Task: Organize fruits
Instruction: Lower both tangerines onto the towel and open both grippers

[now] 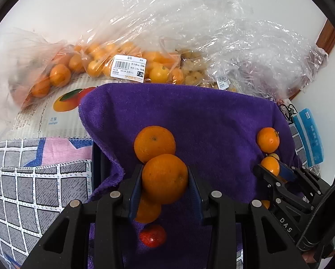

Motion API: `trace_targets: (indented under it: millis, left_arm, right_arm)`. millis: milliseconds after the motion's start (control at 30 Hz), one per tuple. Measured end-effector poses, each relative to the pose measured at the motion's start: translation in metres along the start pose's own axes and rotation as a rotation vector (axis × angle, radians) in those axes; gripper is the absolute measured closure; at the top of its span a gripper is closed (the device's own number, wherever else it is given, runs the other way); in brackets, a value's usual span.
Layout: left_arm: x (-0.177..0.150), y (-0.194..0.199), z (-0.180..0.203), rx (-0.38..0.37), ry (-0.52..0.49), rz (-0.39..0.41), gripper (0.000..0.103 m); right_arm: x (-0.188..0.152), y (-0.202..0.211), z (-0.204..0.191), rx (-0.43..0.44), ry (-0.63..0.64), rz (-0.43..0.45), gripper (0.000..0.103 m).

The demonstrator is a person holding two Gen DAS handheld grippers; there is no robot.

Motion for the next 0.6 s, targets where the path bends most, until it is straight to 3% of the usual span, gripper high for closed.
trace_targets:
  millis: [600]
  left_arm:
    - [0.0039, -0.0043, 0.0032, -0.003, -0.018, -0.002, 0.066]
  right_arm:
    - [-0.0023, -0.0083, -0.0055, -0.011, 0.029, -0.004, 0.071]
Point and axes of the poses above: each gripper's, at about its wrist camera, not at the fingertips, and y roughly against the way its jaws point, z to its right, x to its top, the point moved 6 cm from there along -y, roughly the way its jaws point, and after that the axes turned 6 degrees about -x, right-handed, at the moved point
